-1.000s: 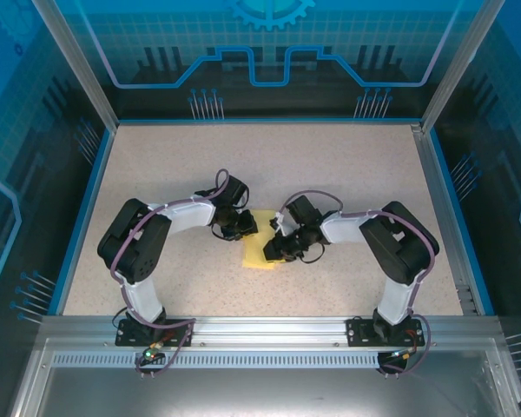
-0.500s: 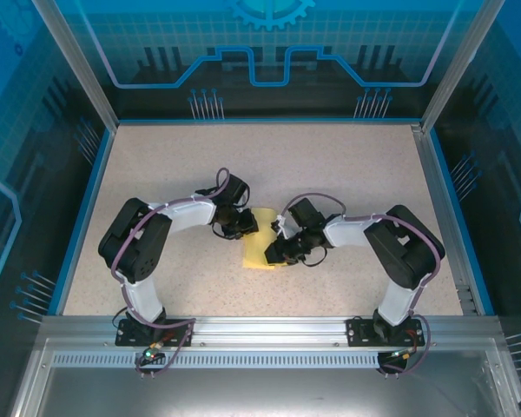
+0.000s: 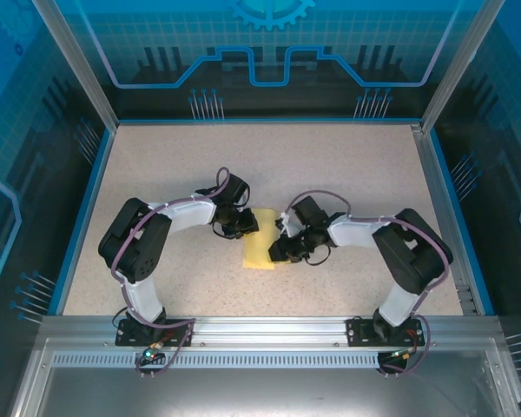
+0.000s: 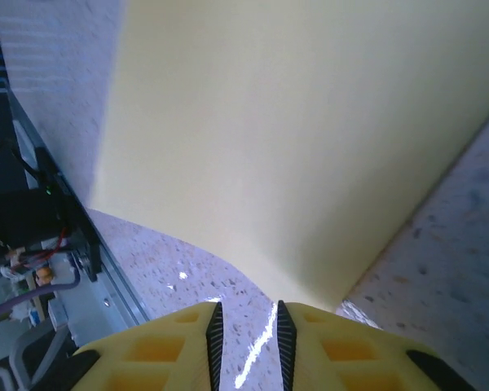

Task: Fold a paper plane with a square sheet of paper (pick it up from the middle)
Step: Fold the triangle a second time at the center of the table.

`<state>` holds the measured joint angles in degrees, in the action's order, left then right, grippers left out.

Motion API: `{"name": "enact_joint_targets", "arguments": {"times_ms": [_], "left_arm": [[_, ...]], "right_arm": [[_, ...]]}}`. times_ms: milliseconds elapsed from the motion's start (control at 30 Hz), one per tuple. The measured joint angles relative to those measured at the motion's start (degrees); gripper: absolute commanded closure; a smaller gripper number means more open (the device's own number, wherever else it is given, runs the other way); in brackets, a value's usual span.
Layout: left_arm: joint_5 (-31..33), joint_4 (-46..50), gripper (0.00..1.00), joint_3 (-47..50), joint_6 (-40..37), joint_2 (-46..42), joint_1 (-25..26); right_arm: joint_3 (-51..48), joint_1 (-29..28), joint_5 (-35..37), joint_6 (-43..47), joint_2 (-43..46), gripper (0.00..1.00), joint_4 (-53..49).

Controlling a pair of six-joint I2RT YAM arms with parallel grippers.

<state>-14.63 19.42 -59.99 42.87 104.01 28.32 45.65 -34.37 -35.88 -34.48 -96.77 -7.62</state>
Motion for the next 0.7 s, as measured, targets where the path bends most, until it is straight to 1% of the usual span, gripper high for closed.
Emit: {"name": "enact_joint_targets", "arguments": {"times_ms": [100,233,500,700], "left_arm": [[-0.02,0.00,0.81,0.00,-0.02,0.00,0.04],[-0.20,0.00,0.81,0.00,-0.07,0.00,0.09],[-0.22,0.00,0.81,0.02,-0.98,0.00,0.57],[-0.20,0.00,0.81,0.02,-1.07,-0.02,0.63]], "right_arm": [[3.34,4.11,1.42,-0.02,1.99,0.72,-0.28],[10.67,7.52,2.29,-0.09,-1.64,0.73,1.40],[20.31,9.29,1.36,-1.79,-15.02,0.73,3.91],[22.36,9.29,1.27,-1.75,-19.89,0.72,3.72]]}}
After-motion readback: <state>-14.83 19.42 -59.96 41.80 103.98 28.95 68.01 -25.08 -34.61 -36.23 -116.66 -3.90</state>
